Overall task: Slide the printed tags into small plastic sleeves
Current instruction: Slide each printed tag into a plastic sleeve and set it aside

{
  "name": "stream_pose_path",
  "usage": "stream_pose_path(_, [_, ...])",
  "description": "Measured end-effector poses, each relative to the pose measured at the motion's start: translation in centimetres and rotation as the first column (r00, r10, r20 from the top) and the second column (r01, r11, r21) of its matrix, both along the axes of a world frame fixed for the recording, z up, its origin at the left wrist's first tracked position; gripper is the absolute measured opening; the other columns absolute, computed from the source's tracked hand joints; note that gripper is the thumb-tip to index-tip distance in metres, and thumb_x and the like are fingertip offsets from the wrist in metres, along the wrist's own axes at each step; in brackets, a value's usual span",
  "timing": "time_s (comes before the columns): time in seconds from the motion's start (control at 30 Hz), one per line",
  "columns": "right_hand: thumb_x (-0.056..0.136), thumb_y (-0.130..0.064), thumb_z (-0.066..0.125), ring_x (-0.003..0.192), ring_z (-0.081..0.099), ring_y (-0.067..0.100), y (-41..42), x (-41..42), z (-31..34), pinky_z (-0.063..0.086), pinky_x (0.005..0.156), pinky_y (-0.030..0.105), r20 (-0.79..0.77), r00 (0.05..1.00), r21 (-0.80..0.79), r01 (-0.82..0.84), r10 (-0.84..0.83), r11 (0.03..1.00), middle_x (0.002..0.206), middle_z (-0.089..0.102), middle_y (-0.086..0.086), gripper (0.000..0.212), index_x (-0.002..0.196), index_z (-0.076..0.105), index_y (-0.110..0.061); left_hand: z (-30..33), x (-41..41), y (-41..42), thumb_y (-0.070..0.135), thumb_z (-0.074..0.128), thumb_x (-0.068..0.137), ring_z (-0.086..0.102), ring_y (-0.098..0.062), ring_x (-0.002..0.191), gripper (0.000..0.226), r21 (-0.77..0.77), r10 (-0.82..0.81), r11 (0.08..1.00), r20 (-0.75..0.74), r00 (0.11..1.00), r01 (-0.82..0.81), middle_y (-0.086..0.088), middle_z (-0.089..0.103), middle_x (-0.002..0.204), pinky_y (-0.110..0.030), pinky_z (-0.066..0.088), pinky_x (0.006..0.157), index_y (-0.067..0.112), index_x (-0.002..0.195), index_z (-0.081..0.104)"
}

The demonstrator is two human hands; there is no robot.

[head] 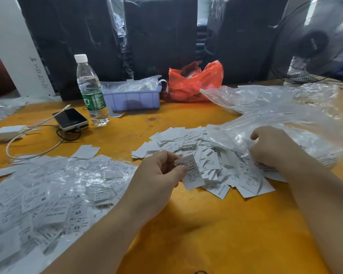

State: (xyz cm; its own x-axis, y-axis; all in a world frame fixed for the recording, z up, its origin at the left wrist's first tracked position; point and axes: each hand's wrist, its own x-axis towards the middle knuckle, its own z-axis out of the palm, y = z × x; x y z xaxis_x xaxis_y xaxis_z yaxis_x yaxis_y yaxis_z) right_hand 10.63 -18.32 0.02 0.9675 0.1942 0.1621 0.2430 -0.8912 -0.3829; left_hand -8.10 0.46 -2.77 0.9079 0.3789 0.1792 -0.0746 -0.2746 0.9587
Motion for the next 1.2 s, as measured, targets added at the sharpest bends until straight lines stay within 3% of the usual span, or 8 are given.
stream_pose_path(0.17, [0.084, -0.015, 0.059, 0.076, 0.058, 0.027, -0.2, 0.4, -0.5, 0.048, 0.068, 0.034, -0.023, 0.998, -0.133, 0.06, -0.064, 0.989, 0.079, 0.059, 0.007, 0.006, 0.083, 0.06, -0.009, 0.0, -0.1, -0.1, 0.019, 0.066, 0.091, 0.053, -0.008, 0.06, 0.009, 0.021, -0.012, 1.0, -0.007, 1.0, 0.012, 0.008, 0.063, 0.066, -0.017, 0.046, 0.058, 0.023, 0.084, 0.066])
stream_pose_path(0.37, [0.089, -0.034, 0.059, 0.109, 0.049, 0.034, -0.4, 1.2, -0.8, 0.049, 0.085, 0.043, 0.088, 0.986, -0.191, 0.158, -0.143, 0.969, 0.113, 0.057, 0.012, 0.031, 0.109, 0.065, -0.011, 0.2, -0.2, -0.2, 0.017, 0.065, 0.092, 0.053, -0.009, 0.062, 0.006, 0.04, -0.03, 0.999, -0.008, 1.0, 0.03, 0.003, 0.064, 0.069, -0.017, 0.046, 0.058, 0.018, 0.086, 0.066])
stream_pose_path(0.5, [0.086, -0.02, 0.063, 0.077, 0.058, 0.026, -0.5, 1.4, -1.1, 0.047, 0.063, 0.032, 0.059, 0.994, -0.091, 0.094, -0.089, 0.991, 0.08, 0.062, 0.005, 0.008, 0.086, 0.067, -0.013, 0.2, -0.2, -0.1, 0.018, 0.065, 0.092, 0.054, -0.009, 0.062, 0.007, 0.058, -0.022, 0.998, -0.012, 1.0, 0.023, 0.0, 0.063, 0.07, -0.019, 0.047, 0.058, 0.02, 0.085, 0.066])
stream_pose_path(0.6, [0.082, -0.01, 0.061, 0.072, 0.057, 0.025, -0.4, 1.5, -0.9, 0.045, 0.06, 0.032, 0.097, 0.991, -0.022, 0.092, -0.089, 0.996, 0.075, 0.06, 0.004, 0.008, 0.081, 0.068, -0.014, 0.2, -0.2, -0.1, 0.021, 0.066, 0.091, 0.055, -0.009, 0.063, 0.007, 0.092, -0.019, 0.996, -0.016, 1.0, 0.02, -0.006, 0.063, 0.073, -0.021, 0.047, 0.06, 0.022, 0.084, 0.066])
stream_pose_path(0.83, [0.083, -0.01, 0.058, 0.085, 0.046, 0.025, -0.7, 1.6, -0.8, 0.039, 0.07, 0.034, 0.154, 0.986, 0.083, 0.06, -0.072, 0.995, 0.108, 0.059, 0.012, 0.032, 0.115, 0.058, -0.015, 0.3, -0.3, -0.2, 0.02, 0.065, 0.091, 0.054, -0.009, 0.063, 0.007, 0.099, -0.012, 0.995, -0.014, 1.0, 0.013, -0.011, 0.063, 0.078, -0.021, 0.047, 0.06, 0.02, 0.085, 0.066])
stream_pose_path(0.97, [0.084, -0.014, 0.057, 0.087, 0.046, 0.027, -1.1, 1.9, -0.8, 0.04, 0.07, 0.035, 0.07, 0.992, 0.062, 0.102, -0.106, 0.993, 0.111, 0.059, 0.015, 0.034, 0.117, 0.055, -0.009, 0.3, -0.3, -0.1, 0.022, 0.066, 0.091, 0.054, -0.008, 0.062, 0.006, 0.105, -0.008, 0.994, -0.019, 1.0, 0.009, -0.008, 0.063, 0.076, -0.021, 0.048, 0.06, 0.021, 0.085, 0.067])
stream_pose_path(1.07, [0.089, -0.014, 0.056, 0.081, 0.05, 0.026, -0.9, 1.8, -1.1, 0.04, 0.068, 0.031, -0.02, 0.996, -0.01, 0.091, -0.091, 0.996, 0.101, 0.06, 0.014, 0.021, 0.107, 0.059, -0.003, 0.3, -0.3, -0.1, 0.021, 0.066, 0.091, 0.054, -0.008, 0.062, 0.006, 0.101, -0.007, 0.995, -0.022, 1.0, 0.009, -0.009, 0.064, 0.076, -0.02, 0.047, 0.059, 0.021, 0.085, 0.067])
stream_pose_path(1.2, [0.079, -0.005, 0.057, 0.059, 0.045, 0.02, -0.8, 1.6, -0.5, 0.042, 0.055, 0.029, 0.052, 0.992, 0.086, 0.109, -0.114, 0.99, 0.072, 0.051, 0.009, 0.006, 0.079, 0.055, 0.0, 0.3, -0.3, -0.1, 0.022, 0.066, 0.091, 0.055, -0.008, 0.063, 0.007, 0.098, -0.013, 0.995, -0.018, 1.0, 0.015, -0.01, 0.064, 0.078, -0.021, 0.047, 0.06, 0.022, 0.084, 0.067])
